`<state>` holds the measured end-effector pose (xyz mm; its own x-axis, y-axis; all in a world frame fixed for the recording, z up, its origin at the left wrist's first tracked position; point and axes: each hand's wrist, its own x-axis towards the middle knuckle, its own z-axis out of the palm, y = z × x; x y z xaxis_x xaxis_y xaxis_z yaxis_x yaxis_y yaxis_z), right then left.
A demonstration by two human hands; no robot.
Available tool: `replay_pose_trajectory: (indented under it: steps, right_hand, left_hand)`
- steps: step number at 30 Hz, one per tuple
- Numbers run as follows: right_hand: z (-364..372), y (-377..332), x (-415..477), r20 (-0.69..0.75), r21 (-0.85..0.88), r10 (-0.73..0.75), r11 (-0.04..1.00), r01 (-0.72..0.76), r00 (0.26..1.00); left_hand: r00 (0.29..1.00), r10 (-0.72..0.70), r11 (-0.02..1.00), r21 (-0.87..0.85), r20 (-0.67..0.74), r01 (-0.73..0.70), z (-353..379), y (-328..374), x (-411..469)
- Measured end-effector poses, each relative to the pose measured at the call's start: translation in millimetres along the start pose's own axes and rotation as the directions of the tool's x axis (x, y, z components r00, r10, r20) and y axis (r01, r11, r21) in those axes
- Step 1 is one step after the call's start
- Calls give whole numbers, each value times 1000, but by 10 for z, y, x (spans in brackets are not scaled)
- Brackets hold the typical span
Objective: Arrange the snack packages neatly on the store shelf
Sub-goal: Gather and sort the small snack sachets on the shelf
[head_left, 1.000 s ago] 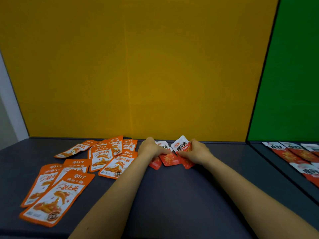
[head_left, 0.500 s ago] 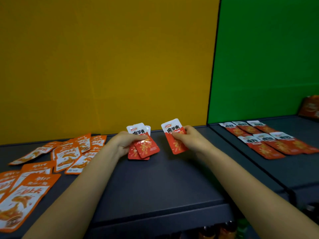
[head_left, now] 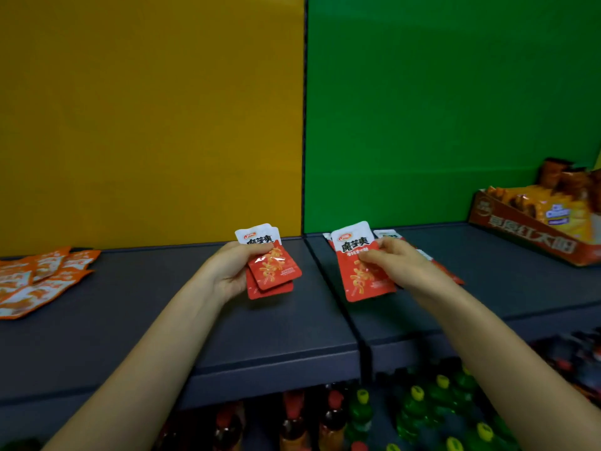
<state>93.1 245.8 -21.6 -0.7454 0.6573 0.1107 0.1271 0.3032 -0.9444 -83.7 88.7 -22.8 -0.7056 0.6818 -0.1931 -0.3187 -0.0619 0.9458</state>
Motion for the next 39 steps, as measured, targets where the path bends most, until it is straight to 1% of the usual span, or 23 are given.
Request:
replay_pose_trajectory:
  steps: [4, 6, 8, 9, 13, 16, 18, 21, 26, 28, 30, 31, 32, 34, 36, 37, 39]
  right_hand:
    - [-423, 345, -115, 89, -60, 78, 996, -73, 993]
    - [-498, 506, -98, 95, -113, 102, 989, -92, 990]
    - [-509, 593, -67, 74, -172, 83, 983, -69, 994]
    - [-506, 612, -55, 50, -233, 57, 972, -44, 997]
    - [-481, 566, -132, -10, -534, -60, 844, 45, 998]
    - [-460, 528, -215, -22, -653, -120, 754, 76, 993]
    - [-447, 496, -268, -2, -718, -177, 685, 122, 984]
    - [-428, 456, -291, 21, -804, -198, 580, 134, 980]
    - [-407, 419, -270, 47, -861, -145, 495, 113, 988]
    - [-409, 400, -264, 57, -882, -151, 456, 121, 987]
    - [-471, 388, -269, 56, -895, -192, 425, 134, 980]
    - [-523, 380, -274, 46, -887, -243, 437, 151, 969]
    - [-587, 372, -284, 29, -864, -309, 470, 179, 951]
    - [-726, 327, -325, -20, -766, -393, 597, 239, 919]
    - [-833, 274, -338, -16, -635, -341, 729, 254, 940]
    - [-869, 271, -323, 7, -585, -301, 773, 248, 954]
    - [-941, 341, -247, 37, -514, -258, 824, 240, 965]
  left_hand:
    - [999, 9, 999, -46, -42, -11, 446, -187, -57]
    - [997, 16, 998, -65, -70, -20, 616, -249, -94]
    - [996, 26, 996, -80, -91, -34, 739, -293, -143]
    - [994, 35, 995, -85, -100, -44, 789, -310, -174]
    - [987, 65, 995, -72, -149, -76, 926, -334, -259]
    - [983, 87, 994, -47, -159, -96, 997, -328, -287]
    - [983, 92, 995, -35, -158, -98, 1034, -328, -300]
    - [984, 96, 995, -7, -148, -98, 1069, -333, -328]
    - [989, 96, 995, 44, -115, -92, 1151, -339, -362]
    - [990, 102, 993, 68, -97, -96, 1194, -347, -364]
    - [991, 105, 991, 90, -79, -98, 1238, -364, -369]
    - [992, 107, 990, 100, -69, -100, 1262, -373, -369]
    - [993, 107, 989, 107, -57, -100, 1298, -382, -374]
    - [994, 104, 987, 122, -34, -99, 1409, -410, -382]
    - [992, 121, 985, 128, -17, -118, 1577, -455, -374]
    - [991, 132, 984, 120, -4, -131, 1676, -480, -366]
    - [989, 148, 984, 92, 23, -150, 1873, -528, -348]
